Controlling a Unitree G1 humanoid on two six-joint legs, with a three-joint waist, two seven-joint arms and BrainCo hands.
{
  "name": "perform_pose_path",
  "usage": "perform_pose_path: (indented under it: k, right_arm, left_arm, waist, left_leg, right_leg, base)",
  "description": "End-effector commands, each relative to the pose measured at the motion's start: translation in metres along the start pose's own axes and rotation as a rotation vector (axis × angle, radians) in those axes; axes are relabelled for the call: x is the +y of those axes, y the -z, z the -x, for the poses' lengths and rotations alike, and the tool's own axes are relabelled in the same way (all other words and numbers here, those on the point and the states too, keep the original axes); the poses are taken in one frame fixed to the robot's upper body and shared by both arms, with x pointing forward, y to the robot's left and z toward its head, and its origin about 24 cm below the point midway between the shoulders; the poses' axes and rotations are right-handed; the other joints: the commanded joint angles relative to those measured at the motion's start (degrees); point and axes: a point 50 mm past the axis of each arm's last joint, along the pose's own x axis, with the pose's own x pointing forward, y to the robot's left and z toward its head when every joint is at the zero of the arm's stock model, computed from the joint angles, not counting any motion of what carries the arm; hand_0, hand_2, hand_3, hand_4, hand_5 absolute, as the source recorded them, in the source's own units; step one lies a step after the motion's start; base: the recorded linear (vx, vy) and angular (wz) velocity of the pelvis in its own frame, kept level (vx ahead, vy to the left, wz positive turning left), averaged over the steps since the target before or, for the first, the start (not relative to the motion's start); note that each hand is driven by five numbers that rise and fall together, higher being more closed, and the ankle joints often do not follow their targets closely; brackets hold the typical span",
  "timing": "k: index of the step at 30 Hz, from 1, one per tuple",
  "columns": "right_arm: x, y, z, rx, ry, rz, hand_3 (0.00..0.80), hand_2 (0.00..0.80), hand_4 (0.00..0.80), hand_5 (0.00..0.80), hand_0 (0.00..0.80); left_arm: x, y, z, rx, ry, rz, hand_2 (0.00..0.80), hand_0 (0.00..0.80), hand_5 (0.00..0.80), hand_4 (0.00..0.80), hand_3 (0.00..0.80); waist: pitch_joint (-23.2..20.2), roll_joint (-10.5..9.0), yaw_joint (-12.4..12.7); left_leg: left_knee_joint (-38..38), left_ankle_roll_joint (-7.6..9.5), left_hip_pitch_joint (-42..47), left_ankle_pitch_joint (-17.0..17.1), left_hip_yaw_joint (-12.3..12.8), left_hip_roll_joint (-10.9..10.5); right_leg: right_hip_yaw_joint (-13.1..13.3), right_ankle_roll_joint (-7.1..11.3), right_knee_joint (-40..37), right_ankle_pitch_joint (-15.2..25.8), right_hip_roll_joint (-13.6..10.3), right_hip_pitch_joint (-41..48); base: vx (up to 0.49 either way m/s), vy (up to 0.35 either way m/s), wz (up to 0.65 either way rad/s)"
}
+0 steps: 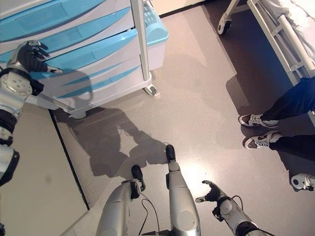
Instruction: Open the drawer and pick up the medicine
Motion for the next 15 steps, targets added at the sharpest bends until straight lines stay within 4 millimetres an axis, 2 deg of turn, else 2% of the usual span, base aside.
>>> perform_pose_path:
  k: [1, 5, 6, 7, 8, 9, 10, 12, 13, 14, 15]
  right_arm:
    - [0.005, 0.021, 0.008, 0.058, -0.021, 0.012, 0.000, 0.000, 0.000, 0.000, 0.000]
    - [0.006, 0.018, 0.008, 0.044, -0.015, -0.005, 0.000, 0.000, 0.000, 0.000, 0.000]
    - [0.007, 0.018, 0.008, 0.047, -0.010, -0.015, 0.000, 0.000, 0.000, 0.000, 0.000]
    - [0.008, 0.019, 0.008, 0.051, -0.008, -0.020, 0.000, 0.000, 0.000, 0.000, 0.000]
    - [0.009, 0.021, 0.009, 0.061, -0.002, -0.040, 0.000, 0.000, 0.000, 0.000, 0.000]
    - [0.009, 0.021, 0.009, 0.062, -0.002, -0.036, 0.000, 0.000, 0.000, 0.000, 0.000]
    - [0.010, 0.022, 0.009, 0.067, 0.003, -0.046, 0.000, 0.000, 0.000, 0.000, 0.000]
    - [0.009, 0.024, 0.010, 0.080, 0.014, -0.062, 0.000, 0.000, 0.000, 0.000, 0.000]
    - [0.009, 0.024, 0.010, 0.080, 0.014, -0.062, 0.000, 0.000, 0.000, 0.000, 0.000]
    - [0.010, 0.029, 0.012, 0.105, 0.030, -0.092, 0.000, 0.000, 0.000, 0.000, 0.000]
    - [0.010, 0.029, 0.012, 0.105, 0.029, -0.092, 0.000, 0.000, 0.000, 0.000, 0.000]
  left_arm:
    - [0.036, -0.002, -0.003, -0.013, -0.119, 0.026, 0.000, 0.000, 0.000, 0.000, 0.000]
    - [0.023, -0.004, 0.005, -0.083, -0.126, 0.164, 0.000, 0.000, 0.000, 0.000, 0.000]
    - [0.010, 0.004, 0.015, -0.102, -0.124, 0.328, 0.000, 0.000, 0.000, 0.000, 0.000]
    - [0.004, 0.008, 0.020, -0.104, -0.108, 0.381, 0.000, 0.000, 0.000, 0.000, 0.000]
    - [-0.011, 0.019, 0.034, -0.113, -0.085, 0.532, 0.000, 0.000, 0.000, 0.000, 0.000]
    - [-0.011, 0.021, 0.035, -0.108, -0.086, 0.533, 0.000, 0.000, 0.000, 0.000, 0.000]
    - [-0.022, 0.022, 0.044, -0.119, -0.075, 0.660, 0.000, 0.000, 0.000, 0.000, 0.000]
    - [-0.044, 0.037, 0.062, -0.076, -0.032, 0.785, 0.000, 0.000, 0.000, 0.000, 0.000]
    - [-0.044, 0.037, 0.062, -0.076, -0.032, 0.785, 0.000, 0.000, 0.000, 0.000, 0.000]
    - [-0.074, 0.049, 0.084, -0.022, 0.038, 0.925, 0.000, 0.000, 0.000, 0.000, 0.000]
    - [-0.074, 0.049, 0.084, -0.022, 0.038, 0.925, 0.000, 0.000, 0.000, 0.000, 0.000]
  waist:
    - [-2.50, 1.03, 0.28]
    - [-2.54, 1.23, 0.91]
    - [-2.57, 1.52, 1.42]
    - [-2.55, 1.61, 1.71]
    - [-2.57, 1.74, 2.52]
    - [-2.63, 1.87, 2.26]
    - [-2.64, 1.94, 2.74]
    - [-2.85, 2.19, 2.97]
    - [-2.85, 2.19, 2.97]
    - [-3.19, 2.58, 3.61]
    - [-3.18, 2.59, 3.54]
  left_leg:
    - [-9.12, -2.45, 2.63, 4.93, -0.95, -1.40]
    - [-9.41, -2.56, 2.88, 5.04, -1.32, -1.48]
    - [-9.65, -2.65, 3.20, 5.16, -1.90, -1.61]
    - [-9.85, -2.72, 3.40, 5.23, -2.02, -1.65]
    - [-10.30, -2.89, 3.99, 5.43, -2.76, -1.81]
    - [-10.32, -2.89, 4.04, 5.43, -2.83, -1.82]
    - [-10.50, -2.95, 4.29, 5.58, -3.34, -1.94]
    - [-11.08, -3.12, 5.16, 5.86, -4.46, -2.15]
    - [-11.08, -3.12, 5.16, 5.86, -4.46, -2.15]
    - [-12.15, -3.56, 6.81, 6.54, -6.08, -2.47]
    - [-12.17, -3.56, 6.84, 6.55, -6.12, -2.48]
  right_leg:
    - [-0.62, 4.04, 2.31, -4.20, 0.17, 0.49]
    - [-0.98, 3.76, 2.12, -4.44, 0.18, 0.84]
    - [-1.34, 3.52, 2.08, -4.63, 0.18, 1.30]
    - [-1.52, 3.46, 1.99, -4.71, 0.14, 1.55]
    - [-1.98, 3.13, 1.87, -4.97, 0.15, 2.40]
    - [-2.05, 3.13, 1.84, -4.98, 0.14, 2.48]
    - [-2.29, 2.94, 1.89, -5.17, 0.16, 2.87]
    - [-3.02, 2.62, 1.63, -5.50, 0.09, 4.19]
    - [-3.02, 2.62, 1.63, -5.50, 0.09, 4.19]
    - [-4.42, 2.13, 1.41, -6.34, -0.01, 6.61]
    - [-4.46, 2.13, 1.39, -6.34, -0.02, 6.66]
  base:
    - [0.000, 0.000, 0.00]
    - [0.008, -0.018, 0.00]
    - [0.013, -0.038, 0.01]
    - [0.019, -0.077, -0.02]
    - [0.007, -0.053, -0.01]
    - [0.008, -0.072, -0.06]
    - [0.004, -0.064, 0.00]
    - [0.012, -0.080, 0.23]
    - [0.042, -0.135, 0.42]
    - [0.032, -0.103, 0.36]
    - [0.055, -0.137, 0.57]
